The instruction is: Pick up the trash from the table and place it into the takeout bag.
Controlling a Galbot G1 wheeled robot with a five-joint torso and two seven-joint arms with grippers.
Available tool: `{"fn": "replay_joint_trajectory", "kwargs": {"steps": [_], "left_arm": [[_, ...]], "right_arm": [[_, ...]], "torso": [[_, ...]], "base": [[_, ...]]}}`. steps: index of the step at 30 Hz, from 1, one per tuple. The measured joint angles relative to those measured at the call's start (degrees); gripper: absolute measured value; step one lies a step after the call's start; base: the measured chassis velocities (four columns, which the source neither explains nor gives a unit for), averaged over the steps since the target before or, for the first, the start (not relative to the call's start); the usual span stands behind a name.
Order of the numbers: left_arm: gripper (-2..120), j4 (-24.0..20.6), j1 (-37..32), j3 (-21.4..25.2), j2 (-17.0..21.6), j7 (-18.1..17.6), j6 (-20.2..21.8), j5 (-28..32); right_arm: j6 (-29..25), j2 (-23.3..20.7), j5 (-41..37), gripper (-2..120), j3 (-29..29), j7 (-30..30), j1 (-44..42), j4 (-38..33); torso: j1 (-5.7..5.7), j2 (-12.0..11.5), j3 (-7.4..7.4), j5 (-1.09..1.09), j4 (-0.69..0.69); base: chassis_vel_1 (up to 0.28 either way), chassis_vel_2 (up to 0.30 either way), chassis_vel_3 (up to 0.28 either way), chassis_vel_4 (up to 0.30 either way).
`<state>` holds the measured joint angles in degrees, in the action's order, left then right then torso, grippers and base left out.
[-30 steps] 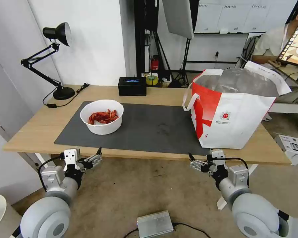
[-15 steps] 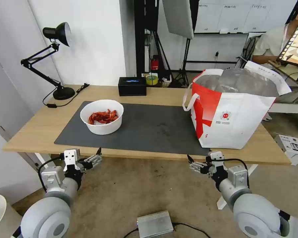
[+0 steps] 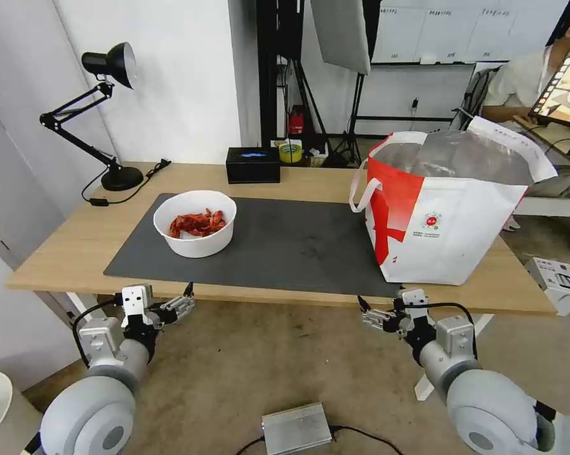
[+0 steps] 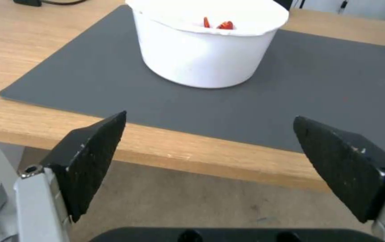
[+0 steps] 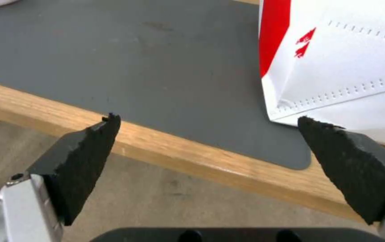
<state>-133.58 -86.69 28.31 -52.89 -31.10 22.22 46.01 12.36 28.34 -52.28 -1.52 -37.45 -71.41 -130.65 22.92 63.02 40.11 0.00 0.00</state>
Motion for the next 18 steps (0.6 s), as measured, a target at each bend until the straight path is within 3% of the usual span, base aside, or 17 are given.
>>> {"fn": "replay_joint_trajectory", "kwargs": {"steps": [18], "left_arm": [[100,5.8,7.7,2.1,8.0,-4.0,0.2,14.6]], "right_arm": [[0.0,0.0,0.0,100,0.0,0.0,0.0,0.0]], "torso": [[0.00,0.0,0.00,0.00,0.01]], "base": [[0.000,0.000,0.000,0.000]]}}
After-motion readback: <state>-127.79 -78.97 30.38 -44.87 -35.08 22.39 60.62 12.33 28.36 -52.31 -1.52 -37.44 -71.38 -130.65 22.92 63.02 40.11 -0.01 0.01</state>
